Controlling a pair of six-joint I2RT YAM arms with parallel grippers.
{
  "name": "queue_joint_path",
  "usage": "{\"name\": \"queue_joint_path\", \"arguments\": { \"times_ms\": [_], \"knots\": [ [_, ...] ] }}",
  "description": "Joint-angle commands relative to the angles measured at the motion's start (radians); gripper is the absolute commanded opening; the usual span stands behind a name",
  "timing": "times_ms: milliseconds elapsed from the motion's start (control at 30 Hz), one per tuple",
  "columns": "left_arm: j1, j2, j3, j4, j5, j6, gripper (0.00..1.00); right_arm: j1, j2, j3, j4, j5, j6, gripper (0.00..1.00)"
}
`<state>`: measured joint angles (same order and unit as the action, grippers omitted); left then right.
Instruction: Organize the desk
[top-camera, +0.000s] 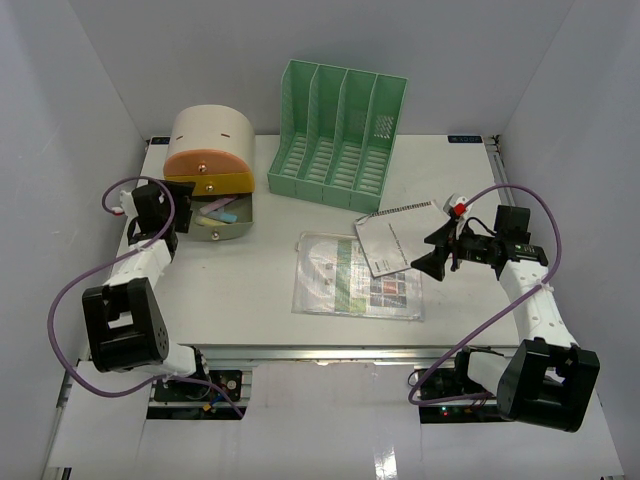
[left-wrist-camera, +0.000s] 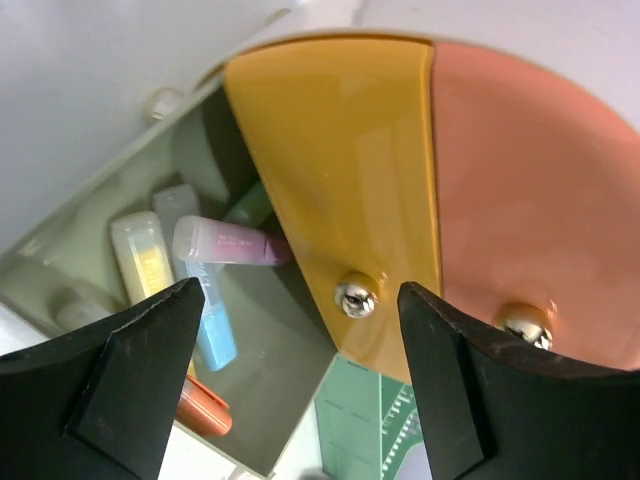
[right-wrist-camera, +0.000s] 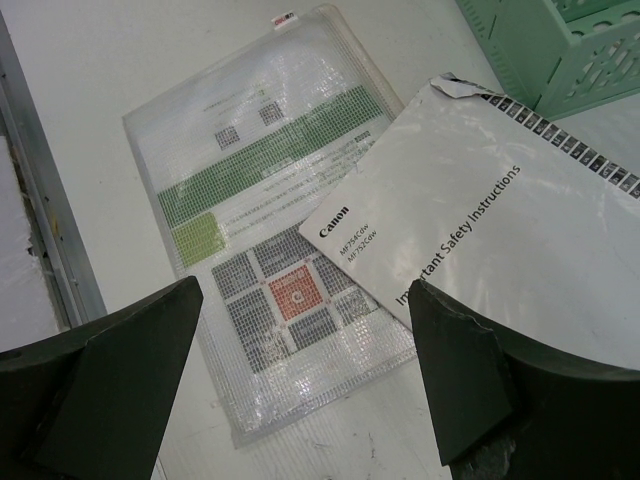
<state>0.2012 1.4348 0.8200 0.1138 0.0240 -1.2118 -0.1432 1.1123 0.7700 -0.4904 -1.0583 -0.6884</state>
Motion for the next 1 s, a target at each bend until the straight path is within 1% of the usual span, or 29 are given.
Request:
{"name": "queue_joint_path", "arguments": {
  "times_ms": [0, 33, 67, 100, 133, 167, 200, 267, 300, 367, 400, 467, 533, 567, 600, 767, 967],
  "knots": [
    [0.0, -0.066, 0.019, 0.152, 0.102, 0.14, 0.85, -0.01, 0.0, -0.01, 0.02, -0.031, -0.005, 0.9],
    [0.0, -0.088, 0.001, 0.211, 0.147, 0.197, 0.8, -0.01, -0.001, -0.012, 0.019, -0.032, -0.008, 0.9],
    [0.0, -0.12, -0.029, 0.268, 0.193, 0.276, 0.68, -0.009, -0.003, -0.014, 0.019, -0.033, -0.013, 0.9],
    [0.001, -0.14, -0.045, 0.332, 0.252, 0.32, 0.39, -0.01, -0.006, -0.017, 0.018, -0.036, -0.018, 0.9],
    [0.0, -0.173, -0.066, 0.341, 0.268, 0.365, 0.22, -0.01, -0.009, -0.017, 0.017, -0.038, -0.026, 0.9],
    [0.0, -0.201, -0.078, 0.313, 0.267, 0.391, 0.09, -0.009, -0.014, -0.02, 0.017, -0.039, -0.031, 0.9],
    [0.001, -0.229, -0.091, 0.268, 0.257, 0.404, 0.0, -0.009, -0.02, -0.025, 0.02, -0.041, -0.034, 0.9],
    [0.003, -0.285, -0.132, 0.156, 0.217, 0.4, 0.0, -0.009, -0.034, -0.037, 0.034, -0.044, -0.034, 0.9],
    [0.003, -0.287, -0.134, 0.133, 0.211, 0.4, 0.0, -0.009, -0.039, -0.04, 0.043, -0.043, -0.034, 0.9],
    [0.02, -0.385, -0.241, 0.094, 0.202, 0.348, 0.0, -0.01, -0.049, -0.055, 0.074, -0.035, 0.003, 0.9],
    [0.023, -0.399, -0.255, 0.071, 0.185, 0.324, 0.02, -0.01, -0.05, -0.063, 0.094, -0.031, 0.025, 0.9],
    [0.027, -0.42, -0.279, -0.037, 0.146, 0.277, 0.1, -0.01, -0.055, -0.082, 0.134, -0.027, 0.05, 0.9],
    [0.049, -0.385, -0.276, -0.134, 0.133, 0.223, 0.07, -0.009, -0.057, -0.087, 0.144, -0.018, 0.063, 0.9],
    [0.061, -0.356, -0.277, -0.171, 0.143, 0.189, 0.02, -0.01, -0.061, -0.086, 0.146, -0.009, 0.064, 0.9],
    [0.069, -0.327, -0.276, -0.194, 0.156, 0.161, 0.0, -0.01, -0.064, -0.088, 0.152, -0.001, 0.068, 0.9],
    [0.079, -0.192, -0.263, -0.207, 0.212, 0.067, 0.0, -0.01, -0.076, -0.098, 0.183, 0.023, 0.087, 0.9],
    [0.079, -0.012, -0.166, -0.183, 0.222, 0.058, 0.01, -0.009, -0.07, -0.1, 0.19, 0.03, 0.095, 0.9]
  ]
}}
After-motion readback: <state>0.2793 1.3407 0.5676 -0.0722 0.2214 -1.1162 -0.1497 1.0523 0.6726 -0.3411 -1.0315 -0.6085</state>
